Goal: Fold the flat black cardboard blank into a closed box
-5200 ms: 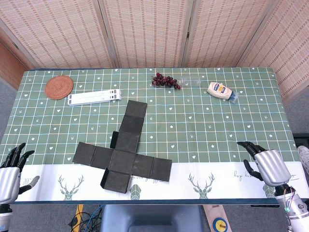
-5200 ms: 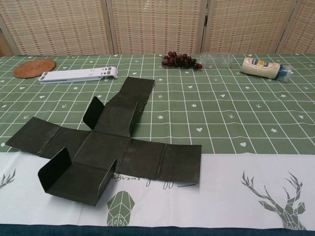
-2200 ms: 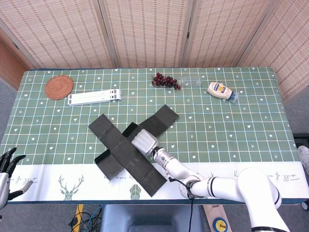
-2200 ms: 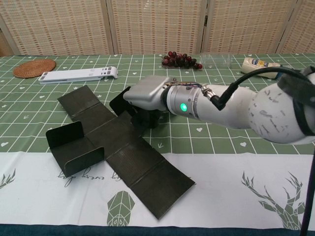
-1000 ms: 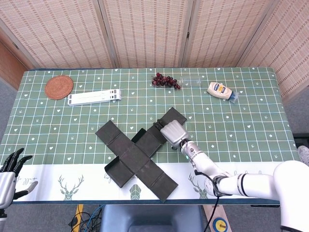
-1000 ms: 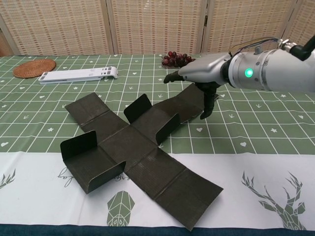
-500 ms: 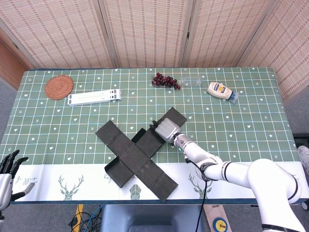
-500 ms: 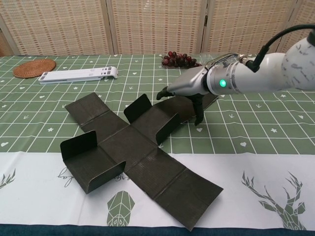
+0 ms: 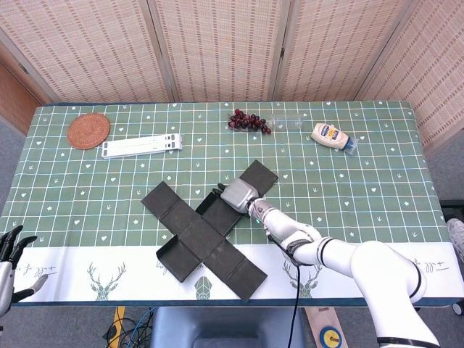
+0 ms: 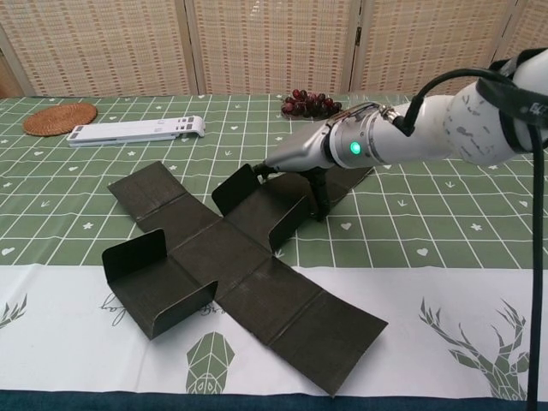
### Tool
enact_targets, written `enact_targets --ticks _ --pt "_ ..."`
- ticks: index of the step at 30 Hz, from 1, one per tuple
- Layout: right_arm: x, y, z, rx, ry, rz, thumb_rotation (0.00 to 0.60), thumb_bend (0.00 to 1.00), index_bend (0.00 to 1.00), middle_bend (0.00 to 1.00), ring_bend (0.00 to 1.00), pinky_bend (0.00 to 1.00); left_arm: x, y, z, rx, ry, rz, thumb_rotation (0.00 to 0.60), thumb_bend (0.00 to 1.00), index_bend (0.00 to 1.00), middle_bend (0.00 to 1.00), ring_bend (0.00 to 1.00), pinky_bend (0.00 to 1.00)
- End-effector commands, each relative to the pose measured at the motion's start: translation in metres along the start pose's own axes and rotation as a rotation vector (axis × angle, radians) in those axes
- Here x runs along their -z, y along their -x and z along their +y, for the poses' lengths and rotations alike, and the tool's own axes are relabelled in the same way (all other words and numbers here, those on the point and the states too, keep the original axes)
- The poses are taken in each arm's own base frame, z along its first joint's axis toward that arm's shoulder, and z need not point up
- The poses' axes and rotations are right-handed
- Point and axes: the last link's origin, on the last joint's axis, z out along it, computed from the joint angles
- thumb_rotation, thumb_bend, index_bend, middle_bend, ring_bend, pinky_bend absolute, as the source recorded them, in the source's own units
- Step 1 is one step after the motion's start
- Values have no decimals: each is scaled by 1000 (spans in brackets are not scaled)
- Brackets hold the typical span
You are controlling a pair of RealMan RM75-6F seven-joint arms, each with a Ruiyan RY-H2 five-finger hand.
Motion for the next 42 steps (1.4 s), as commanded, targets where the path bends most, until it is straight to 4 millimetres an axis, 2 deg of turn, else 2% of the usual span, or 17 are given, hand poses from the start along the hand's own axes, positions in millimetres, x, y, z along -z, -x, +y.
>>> enact_targets --ticks 1,5,8,14,17,21,25,28,32,34,38,42 --pt "-2 -2 -1 3 -10 -4 600 178 19 148 750 1000 1 0 0 1 -2 -1 600 162 207 85 79 366" --pt "-3 -8 -1 1 -14 10 600 296 173 264 786 1000 -1 -1 -1 3 -1 -5 600 163 207 85 79 367" --pt "0 -10 5 -27 1 36 600 325 263 322 797 1000 -6 -2 1 3 21 -12 600 163 208 85 79 367" --pt "18 -7 24 -165 69 96 600 333 311 378 818 1000 -35 -1 9 -10 120 -20 600 162 228 94 103 367" --pt "29 0 31 -253 116 116 600 333 313 388 822 1000 -53 2 15 -30 183 -13 600 162 246 133 152 367" --pt "45 12 33 -313 175 118 600 333 313 403 829 1000 -80 14 22 -27 252 -20 600 162 297 238 312 483" --pt "59 23 28 -380 235 111 600 333 313 410 833 1000 -109 32 31 -9 315 -50 600 163 367 387 569 675" --pt "67 29 22 -442 282 106 600 334 313 418 838 1000 -128 47 40 -21 362 -68 600 163 391 415 687 753" --pt "77 36 14 -488 327 89 600 333 313 427 843 1000 -144 69 53 -113 445 -90 600 162 351 361 719 782" --pt "79 38 13 -497 350 88 600 333 313 428 844 1000 -151 77 62 -147 478 -80 600 162 296 296 715 782" --pt "82 42 10 -533 358 85 600 334 314 428 844 1000 -162 94 76 -191 510 -70 600 163 237 227 703 790" --pt "84 43 6 -529 344 101 600 342 319 428 844 1000 -173 108 89 -228 523 -77 600 163 145 156 681 838"
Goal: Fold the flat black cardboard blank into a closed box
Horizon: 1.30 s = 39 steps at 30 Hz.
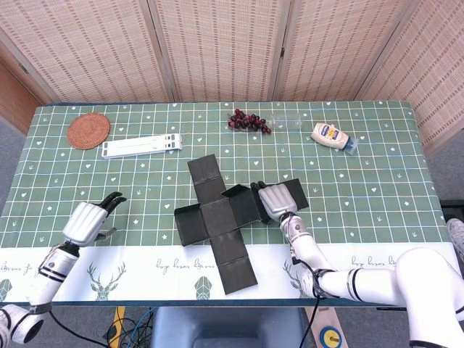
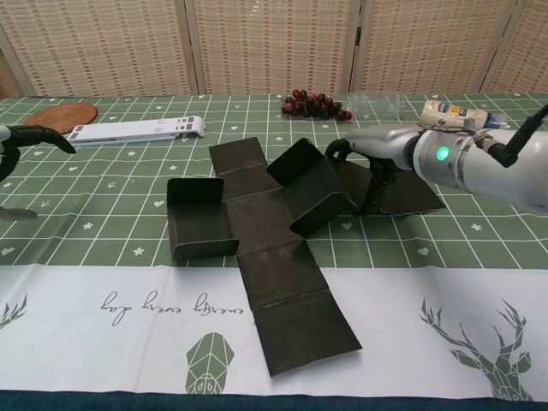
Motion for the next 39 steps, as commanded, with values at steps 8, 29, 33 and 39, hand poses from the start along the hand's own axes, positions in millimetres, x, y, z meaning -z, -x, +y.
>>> enact_targets --ticks 8,29,33,39 --pt "5 2 -6 -6 -37 41 600 353 323 430 844 1000 -37 27 17 -85 14 -16 600 162 35 100 660 857" --pt "3 4 -18 -73 -72 112 600 361 333 441 844 1000 -61 41 75 36 86 45 600 113 27 92 673 867" --pt "2 4 -20 -80 -77 112 600 361 333 442 844 1000 -64 42 80 63 90 40 600 113 27 92 673 868" --pt "0 7 -24 -92 -84 117 600 361 333 446 844 1000 -72 40 96 137 108 53 600 113 26 92 673 874"
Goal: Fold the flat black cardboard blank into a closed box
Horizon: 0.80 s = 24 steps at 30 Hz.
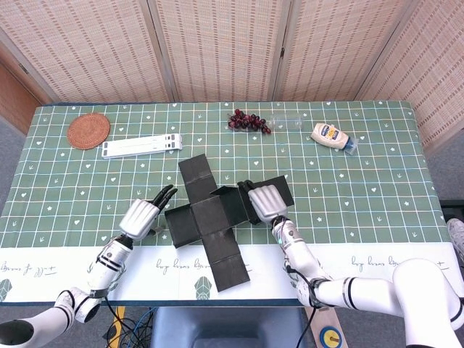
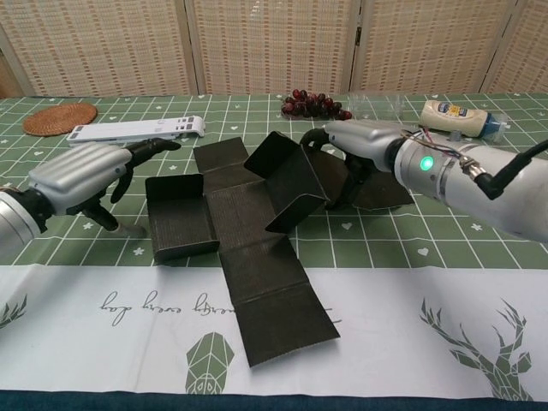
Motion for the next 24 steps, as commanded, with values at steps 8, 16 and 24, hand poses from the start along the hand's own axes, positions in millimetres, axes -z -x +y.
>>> enact_targets --ticks 8,16,24 --pt "-3 -4 -7 21 -30 11 600 361 334 448 845 1000 -10 -5 20 246 -10 30 600 112 21 92 657 876" --pt "-10 -25 -17 289 -184 -18 600 365 362 448 844 1000 -7 -11 27 554 -47 -13 600 112 11 92 645 880" --pt "-13 -38 -32 514 -310 -6 600 365 402 443 844 1000 -13 -12 30 724 -56 -70 600 112 11 64 632 883"
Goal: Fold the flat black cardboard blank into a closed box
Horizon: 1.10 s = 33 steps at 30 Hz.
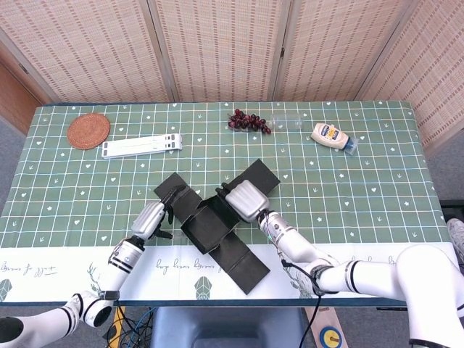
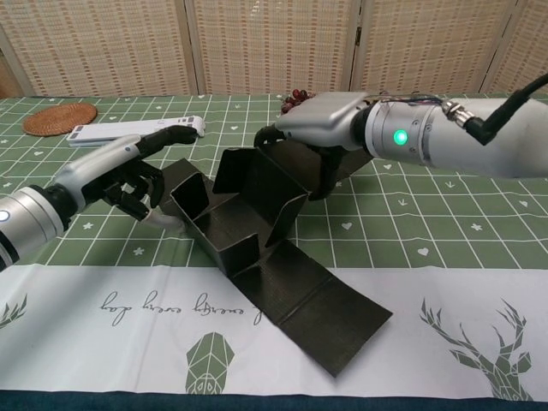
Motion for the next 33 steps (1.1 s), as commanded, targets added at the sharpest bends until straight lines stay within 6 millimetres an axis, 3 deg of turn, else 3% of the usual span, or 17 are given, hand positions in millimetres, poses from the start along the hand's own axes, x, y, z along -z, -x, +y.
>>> enact_targets --ticks 1,19,33 --pt "-1 -6 -1 95 -36 12 600 366 406 443 844 1000 -2 -2 0 51 -9 -25 600 112 11 61 629 883" --pt "-5 -17 -15 336 -175 64 600 381 422 454 854 1000 -1 6 -5 367 -72 -198 600 112 11 30 616 882" --pt "-8 -21 -21 361 -169 103 600 385 423 465 855 1000 1 16 -2 414 -72 -270 600 112 16 29 617 883"
